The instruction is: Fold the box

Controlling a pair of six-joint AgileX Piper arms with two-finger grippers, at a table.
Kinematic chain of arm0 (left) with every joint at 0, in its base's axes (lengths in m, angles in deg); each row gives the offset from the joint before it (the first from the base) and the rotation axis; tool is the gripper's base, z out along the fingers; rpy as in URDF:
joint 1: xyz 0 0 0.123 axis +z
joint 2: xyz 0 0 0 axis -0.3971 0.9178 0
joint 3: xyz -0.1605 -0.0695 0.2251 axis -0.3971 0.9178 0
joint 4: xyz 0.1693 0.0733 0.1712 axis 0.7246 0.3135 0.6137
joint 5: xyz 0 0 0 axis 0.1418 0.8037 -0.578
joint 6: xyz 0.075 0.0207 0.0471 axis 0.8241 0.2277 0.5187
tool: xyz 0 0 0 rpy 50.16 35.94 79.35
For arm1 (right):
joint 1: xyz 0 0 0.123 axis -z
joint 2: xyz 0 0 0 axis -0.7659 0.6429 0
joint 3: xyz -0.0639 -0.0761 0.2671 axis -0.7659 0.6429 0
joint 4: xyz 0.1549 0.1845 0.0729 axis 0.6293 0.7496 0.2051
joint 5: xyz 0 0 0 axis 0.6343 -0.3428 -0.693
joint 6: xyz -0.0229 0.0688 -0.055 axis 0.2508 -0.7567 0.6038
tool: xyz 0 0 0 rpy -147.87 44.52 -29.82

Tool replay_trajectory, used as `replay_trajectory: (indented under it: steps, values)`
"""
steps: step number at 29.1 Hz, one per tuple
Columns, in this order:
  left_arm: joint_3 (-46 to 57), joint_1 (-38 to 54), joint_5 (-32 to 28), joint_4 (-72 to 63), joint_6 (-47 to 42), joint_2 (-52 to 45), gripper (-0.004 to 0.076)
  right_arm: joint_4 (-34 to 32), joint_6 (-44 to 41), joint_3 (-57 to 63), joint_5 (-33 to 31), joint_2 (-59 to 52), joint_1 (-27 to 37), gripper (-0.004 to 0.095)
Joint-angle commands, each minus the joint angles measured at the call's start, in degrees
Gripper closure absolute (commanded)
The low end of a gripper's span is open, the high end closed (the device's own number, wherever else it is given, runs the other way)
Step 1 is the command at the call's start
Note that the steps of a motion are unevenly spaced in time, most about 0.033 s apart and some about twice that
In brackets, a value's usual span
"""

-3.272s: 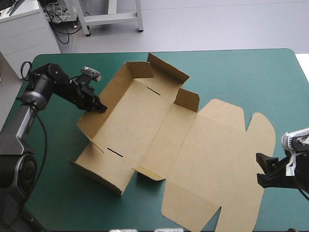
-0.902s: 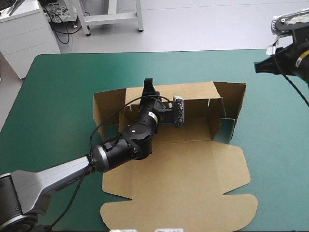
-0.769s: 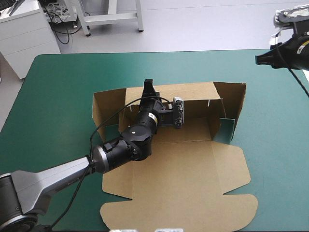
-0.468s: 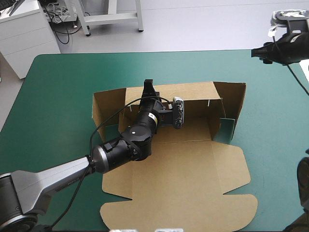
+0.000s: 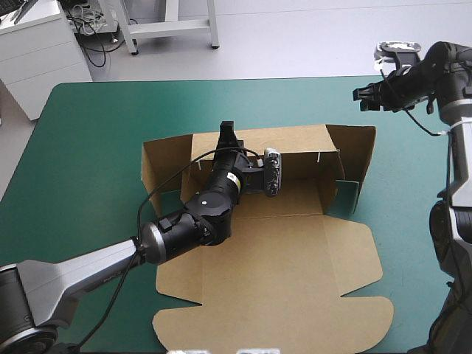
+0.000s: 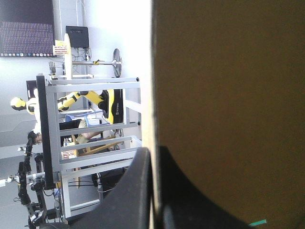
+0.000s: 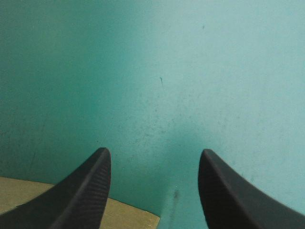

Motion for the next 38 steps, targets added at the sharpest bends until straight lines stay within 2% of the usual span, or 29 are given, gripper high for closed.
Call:
replay_trajectory:
  steps: [1,9,26,38]
  values:
    - [-1.08,-0.53,-0.21,1.48,-0.96,-2.20,0.0756,-0.75,0.87,-1.65,0.63,-3.07,-1.77,0.0404]
    - [-1.08,-0.53,-0.21,2.64,-0.96,-2.20,0.0756,-3.81,0.87,-0.27,-0.31,-3.07,-2.04,0.0404]
    - [-1.08,-0.53,0.29,2.73,-0.71,-2.20,0.0756,0.28,2.21,3.88,-0.42,-5.96,-2.53,0.0404]
    - [-1.08,-0.53,0.29,2.94,-0.82,-2.20,0.0756,1.25,5.51,18.68,1.26,-14.78,-2.53,0.0404]
